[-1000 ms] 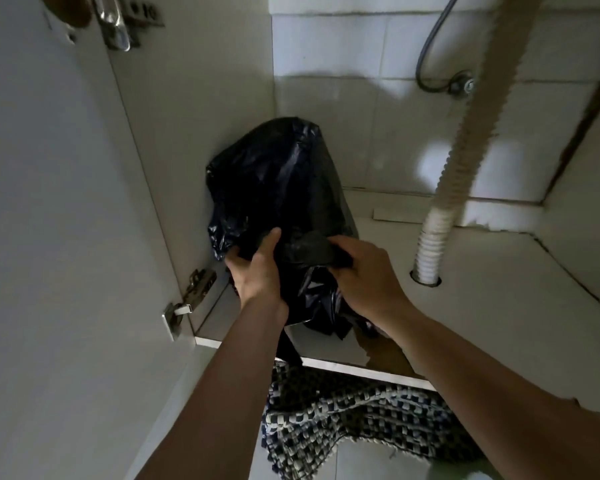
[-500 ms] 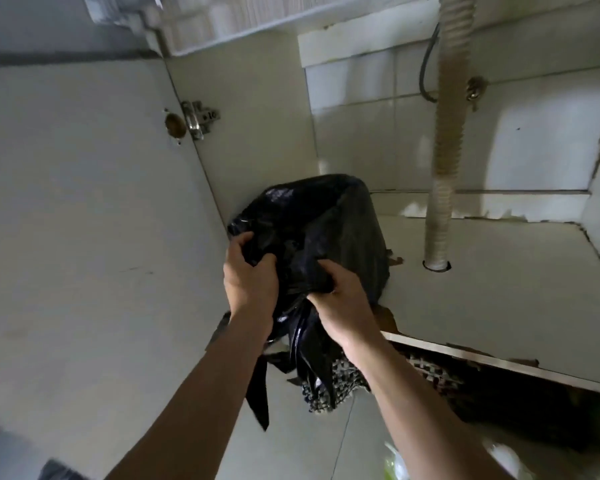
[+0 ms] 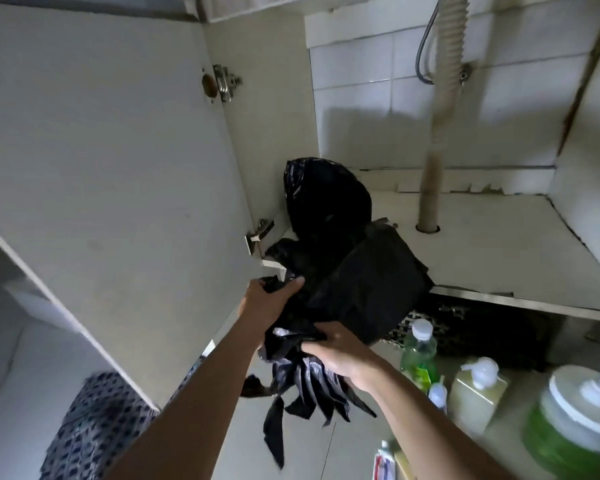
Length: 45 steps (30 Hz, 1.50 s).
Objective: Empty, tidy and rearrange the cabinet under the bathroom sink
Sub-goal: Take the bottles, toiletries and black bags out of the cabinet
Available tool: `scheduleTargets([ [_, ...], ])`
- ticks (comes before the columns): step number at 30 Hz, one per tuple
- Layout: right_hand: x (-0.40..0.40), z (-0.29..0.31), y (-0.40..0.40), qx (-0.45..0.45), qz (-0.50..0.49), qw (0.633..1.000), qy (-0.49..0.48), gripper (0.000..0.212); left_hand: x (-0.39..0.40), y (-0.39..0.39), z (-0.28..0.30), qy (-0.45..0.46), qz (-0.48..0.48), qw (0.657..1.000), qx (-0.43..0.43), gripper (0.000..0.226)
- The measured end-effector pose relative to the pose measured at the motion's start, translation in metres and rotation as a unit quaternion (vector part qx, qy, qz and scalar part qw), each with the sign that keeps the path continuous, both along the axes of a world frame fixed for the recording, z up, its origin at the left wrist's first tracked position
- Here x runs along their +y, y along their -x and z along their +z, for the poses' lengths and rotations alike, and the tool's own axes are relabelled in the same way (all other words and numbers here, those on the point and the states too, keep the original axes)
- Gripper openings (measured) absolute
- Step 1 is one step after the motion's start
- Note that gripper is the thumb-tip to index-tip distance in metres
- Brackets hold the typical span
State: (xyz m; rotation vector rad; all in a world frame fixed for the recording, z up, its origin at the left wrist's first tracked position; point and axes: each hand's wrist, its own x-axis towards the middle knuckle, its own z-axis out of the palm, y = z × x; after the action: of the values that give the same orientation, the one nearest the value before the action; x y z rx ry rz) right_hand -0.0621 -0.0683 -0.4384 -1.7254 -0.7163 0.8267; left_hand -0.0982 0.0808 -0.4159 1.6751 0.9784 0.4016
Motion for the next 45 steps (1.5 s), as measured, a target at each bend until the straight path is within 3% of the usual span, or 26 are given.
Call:
scheduleTargets([
  [4,0.008,0.006,0.028,-0.079,0.089,0.986,0.120,0.008,-0.005,0.046,0.004,-0.005,-0.040,0.998,0.050,0.066],
  [7,0.015,0.016,0.029,-0.145,0.164,0.956,0.195,0.047,0.004,0.067,-0.014,-0.069,-0.018,0.992,0.105,0.061],
  [9,0.013,0.025,0.021,-0.133,0.178,0.955,0.197,0.053,0.011,0.078,-0.025,-0.110,0.003,0.984,0.138,0.057],
  [11,0.012,0.029,0.004,-0.107,0.128,0.972,0.166,0.042,0.015,0.086,-0.035,-0.129,0.025,0.981,0.142,0.057],
  [13,0.014,0.032,-0.023,-0.127,0.006,0.985,0.120,0.025,0.018,0.087,-0.042,-0.142,0.036,0.978,0.145,0.058],
  [15,0.020,0.033,-0.058,-0.162,-0.126,0.974,0.100,0.013,0.018,0.084,-0.046,-0.147,0.042,0.979,0.134,0.059],
  [18,0.034,0.032,-0.112,-0.203,-0.240,0.940,0.135,0.023,0.020,0.076,-0.050,-0.141,0.056,0.984,0.099,0.056],
  [21,0.052,0.034,-0.160,-0.224,-0.270,0.929,0.118,0.035,0.023,0.064,-0.056,-0.126,0.080,0.987,0.057,0.053],
  [25,0.077,0.045,-0.217,-0.123,-0.338,0.932,0.040,0.044,0.020,0.046,-0.065,-0.104,0.100,0.989,0.025,0.048],
  [31,0.103,0.041,-0.249,-0.074,-0.317,0.944,0.060,0.050,0.016,0.030,-0.067,-0.084,0.117,0.989,0.026,0.048],
  [35,0.105,0.035,-0.249,-0.126,-0.293,0.944,0.079,0.054,0.019,0.028,-0.066,-0.073,0.114,0.990,0.025,0.047],
  [40,0.095,0.039,-0.212,-0.226,-0.326,0.917,-0.052,0.054,0.019,0.026,-0.065,-0.088,0.097,0.991,0.033,0.046],
  [45,0.076,0.029,-0.126,-0.207,-0.323,0.893,-0.235,0.017,0.017,0.030,-0.064,-0.109,0.091,0.989,0.043,0.041],
])
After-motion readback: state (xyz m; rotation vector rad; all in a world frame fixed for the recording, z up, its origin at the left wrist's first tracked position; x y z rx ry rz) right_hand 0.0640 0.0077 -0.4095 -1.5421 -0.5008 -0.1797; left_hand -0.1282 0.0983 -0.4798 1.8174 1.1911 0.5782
